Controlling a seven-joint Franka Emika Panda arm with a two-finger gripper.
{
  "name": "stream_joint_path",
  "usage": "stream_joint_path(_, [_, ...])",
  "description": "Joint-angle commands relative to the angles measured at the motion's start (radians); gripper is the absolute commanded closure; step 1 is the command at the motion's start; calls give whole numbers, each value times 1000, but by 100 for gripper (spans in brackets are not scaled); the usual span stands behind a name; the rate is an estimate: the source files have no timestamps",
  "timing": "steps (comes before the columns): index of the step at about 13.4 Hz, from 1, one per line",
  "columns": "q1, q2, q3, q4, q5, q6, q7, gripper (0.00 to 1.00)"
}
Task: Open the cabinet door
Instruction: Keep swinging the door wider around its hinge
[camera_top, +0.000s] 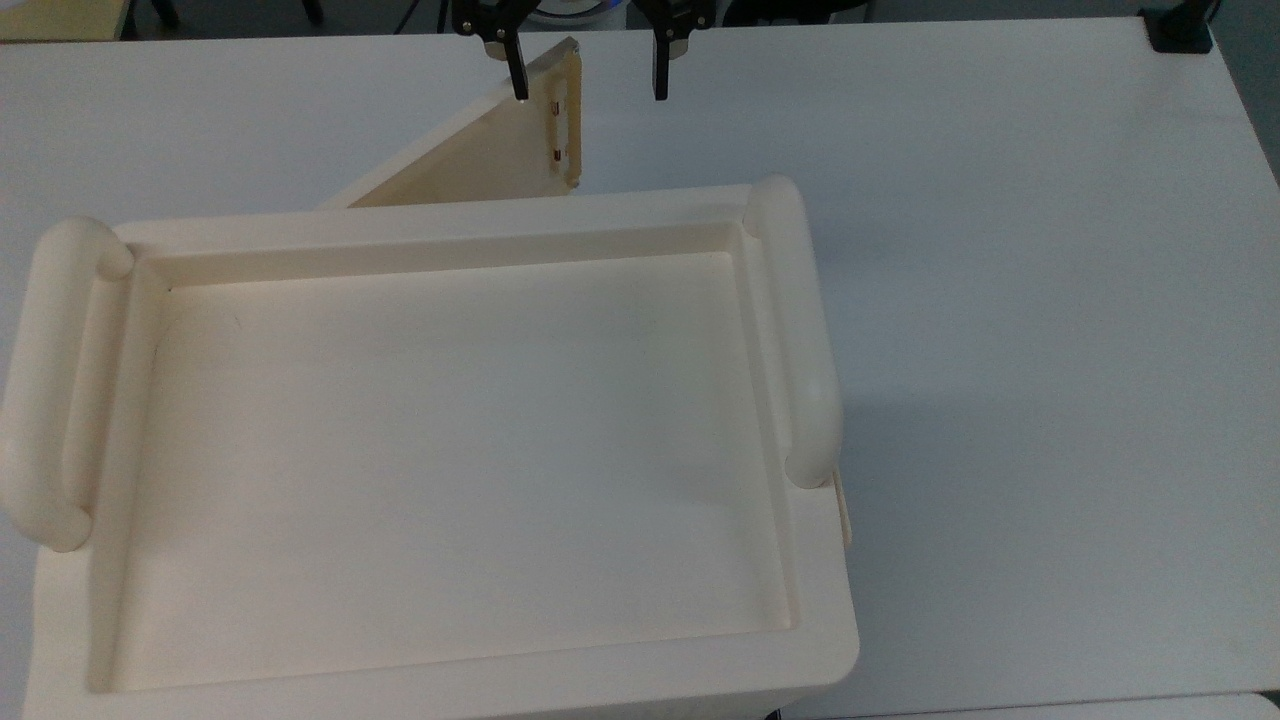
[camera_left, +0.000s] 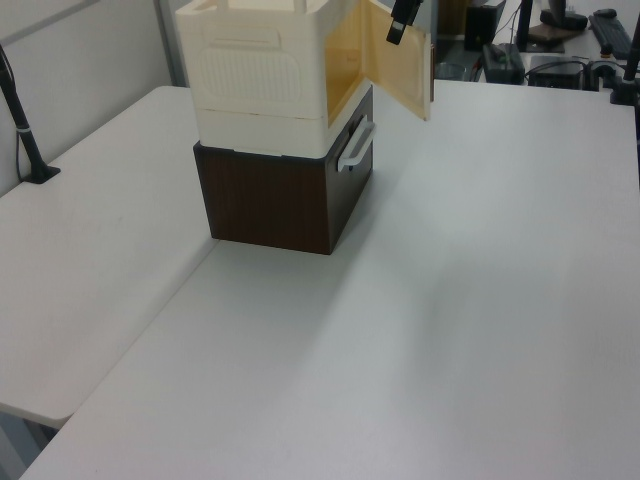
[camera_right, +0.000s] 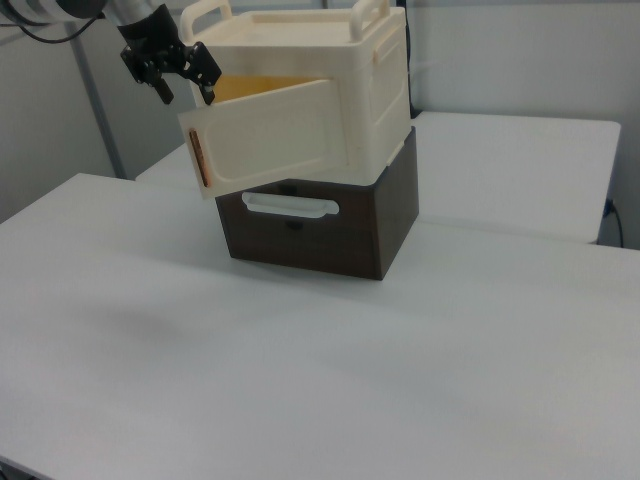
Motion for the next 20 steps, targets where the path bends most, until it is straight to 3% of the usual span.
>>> stream_joint_path(1, [-50, -21, -8, -50, -2, -10, -97, 9])
stream_joint_path(4, [-110, -39, -28, -41, 1, -171, -321, 9])
stream_joint_path(5, [-116, -45, -42, -38, 4, -190, -340, 9])
stream_joint_path(9, [-118, -69, -63, -36, 10, -224, -338, 6])
stream_joint_path(20, [-115, -55, -60, -77, 3, -233, -288, 1])
